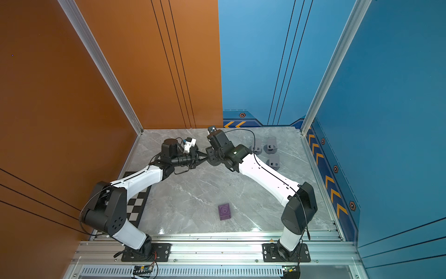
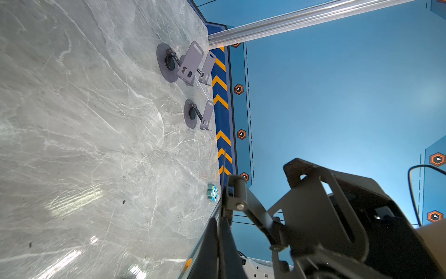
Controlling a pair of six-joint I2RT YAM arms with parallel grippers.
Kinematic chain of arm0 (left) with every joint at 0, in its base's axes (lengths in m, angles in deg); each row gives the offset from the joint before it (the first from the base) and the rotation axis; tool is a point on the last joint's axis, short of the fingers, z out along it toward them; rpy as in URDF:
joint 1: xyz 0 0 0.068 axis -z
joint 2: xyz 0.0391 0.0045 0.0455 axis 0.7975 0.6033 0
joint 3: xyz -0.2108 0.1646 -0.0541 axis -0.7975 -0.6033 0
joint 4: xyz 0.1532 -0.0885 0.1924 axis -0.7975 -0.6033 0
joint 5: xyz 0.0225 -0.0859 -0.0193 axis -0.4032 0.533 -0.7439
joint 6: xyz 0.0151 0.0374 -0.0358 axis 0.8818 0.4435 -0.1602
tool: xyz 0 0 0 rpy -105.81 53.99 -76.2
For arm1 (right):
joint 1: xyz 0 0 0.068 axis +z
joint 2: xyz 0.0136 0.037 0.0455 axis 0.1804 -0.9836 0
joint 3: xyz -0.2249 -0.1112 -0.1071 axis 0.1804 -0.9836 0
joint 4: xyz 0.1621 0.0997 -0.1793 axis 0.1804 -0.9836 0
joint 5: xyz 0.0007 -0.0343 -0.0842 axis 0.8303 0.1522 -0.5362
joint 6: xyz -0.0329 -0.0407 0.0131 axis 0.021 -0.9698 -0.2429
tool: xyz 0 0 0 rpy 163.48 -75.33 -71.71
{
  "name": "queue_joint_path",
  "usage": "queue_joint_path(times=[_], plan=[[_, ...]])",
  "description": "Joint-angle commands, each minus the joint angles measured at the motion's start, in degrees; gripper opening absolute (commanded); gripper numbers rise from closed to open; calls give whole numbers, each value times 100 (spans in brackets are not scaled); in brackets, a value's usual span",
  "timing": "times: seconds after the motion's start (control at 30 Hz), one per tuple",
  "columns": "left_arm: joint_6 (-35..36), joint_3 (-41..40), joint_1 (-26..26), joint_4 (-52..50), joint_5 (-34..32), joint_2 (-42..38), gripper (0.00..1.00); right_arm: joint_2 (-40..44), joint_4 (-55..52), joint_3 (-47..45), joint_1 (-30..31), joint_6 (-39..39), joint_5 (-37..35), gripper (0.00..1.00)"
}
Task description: Open the phone stand
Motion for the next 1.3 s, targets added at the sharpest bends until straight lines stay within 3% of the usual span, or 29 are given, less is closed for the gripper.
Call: queue_joint_path(times=[0.0,0.7,1.03,1.27], plan=[[-192,-494,-719,-1543,-3139,784,0,1584,-56,317,286,-247,-52,34],[-116,-474,-679,-1543,-3127,834,0,1607,51,241,337,-403,-155,34],[842,786,-366,-2062,-2566,750,0,594,-348,1007,-419,201,1484,35],[1012,973,-175,-2053,-2217,721,0,-18,-424,1626,-724,296,1985,34]])
